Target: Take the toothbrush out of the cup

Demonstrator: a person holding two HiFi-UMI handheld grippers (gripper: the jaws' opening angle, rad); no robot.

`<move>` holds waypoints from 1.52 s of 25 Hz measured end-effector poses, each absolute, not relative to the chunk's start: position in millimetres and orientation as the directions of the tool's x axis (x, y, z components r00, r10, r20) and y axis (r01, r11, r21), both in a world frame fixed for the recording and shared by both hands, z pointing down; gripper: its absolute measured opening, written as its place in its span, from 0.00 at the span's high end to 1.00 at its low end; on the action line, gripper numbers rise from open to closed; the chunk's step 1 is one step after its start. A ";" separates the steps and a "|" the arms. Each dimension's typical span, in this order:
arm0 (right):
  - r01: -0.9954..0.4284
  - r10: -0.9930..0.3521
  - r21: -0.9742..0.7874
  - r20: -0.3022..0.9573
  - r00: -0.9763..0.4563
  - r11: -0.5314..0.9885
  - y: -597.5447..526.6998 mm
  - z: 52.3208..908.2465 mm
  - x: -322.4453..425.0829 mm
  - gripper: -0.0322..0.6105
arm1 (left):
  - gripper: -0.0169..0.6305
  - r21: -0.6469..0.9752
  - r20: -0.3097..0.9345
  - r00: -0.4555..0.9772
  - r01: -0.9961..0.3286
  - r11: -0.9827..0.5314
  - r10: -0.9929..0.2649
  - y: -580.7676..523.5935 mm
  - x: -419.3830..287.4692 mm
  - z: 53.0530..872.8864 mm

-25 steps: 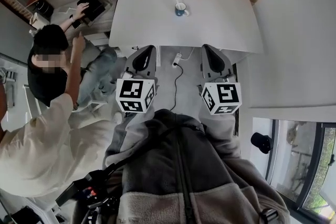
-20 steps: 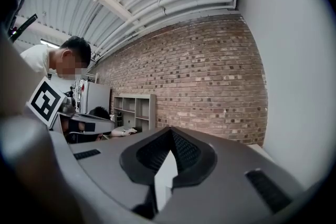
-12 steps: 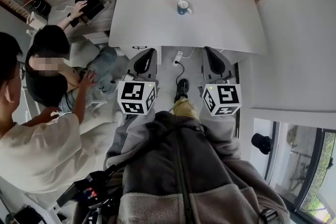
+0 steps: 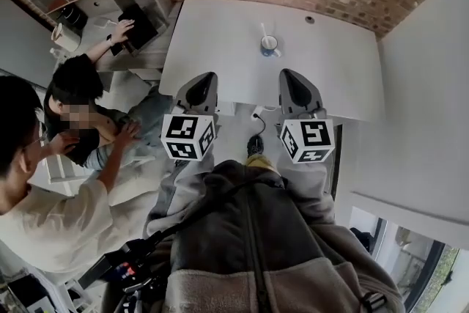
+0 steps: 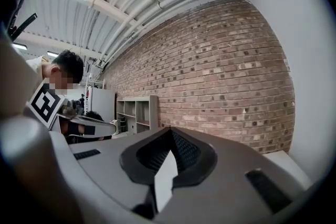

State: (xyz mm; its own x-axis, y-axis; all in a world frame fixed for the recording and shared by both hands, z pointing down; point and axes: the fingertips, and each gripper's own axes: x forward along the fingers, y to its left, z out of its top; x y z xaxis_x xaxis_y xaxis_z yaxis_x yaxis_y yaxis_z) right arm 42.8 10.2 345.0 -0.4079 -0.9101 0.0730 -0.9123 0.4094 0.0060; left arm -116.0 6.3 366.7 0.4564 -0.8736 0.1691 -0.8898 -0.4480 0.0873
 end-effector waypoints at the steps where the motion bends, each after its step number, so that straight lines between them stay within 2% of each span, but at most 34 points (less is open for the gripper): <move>1: -0.913 -0.911 0.010 0.070 -0.407 0.409 7.0 344.9 43.6 0.95 | 0.97 0.092 0.163 0.460 -0.888 -0.451 -0.873 2.5 -115.0 366.8; 14: -0.923 -0.922 0.051 0.099 -0.375 0.381 16.6 340.1 54.9 0.95 | 0.97 0.125 0.129 0.559 -0.828 -0.546 -0.819 -8.6 -75.9 354.3; 18: -0.920 -0.918 0.050 0.101 -0.383 0.389 -35.5 359.6 62.0 0.95 | 0.97 0.118 0.124 0.564 -0.826 -0.552 -0.817 -60.4 -65.2 370.1; 24: -0.863 -0.834 -0.113 0.224 -0.505 0.492 -151.3 408.6 108.4 0.95 | 0.97 0.118 0.322 0.445 -0.895 -0.431 -0.835 -157.5 -20.4 409.8; 38: -0.848 -0.786 -0.118 0.328 -0.524 0.516 -210.3 447.4 91.3 0.95 | 0.97 0.165 0.400 0.445 -0.895 -0.415 -0.801 -216.0 -23.9 456.4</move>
State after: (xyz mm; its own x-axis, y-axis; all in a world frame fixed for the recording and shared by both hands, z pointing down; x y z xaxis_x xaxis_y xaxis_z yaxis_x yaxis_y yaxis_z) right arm 91.3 -210.3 447.4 -0.5242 -0.7857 0.3284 -0.8481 0.5165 -0.1183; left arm -23.9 -216.0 456.4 0.4453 -0.8011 0.3999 -0.8947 -0.4151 0.1648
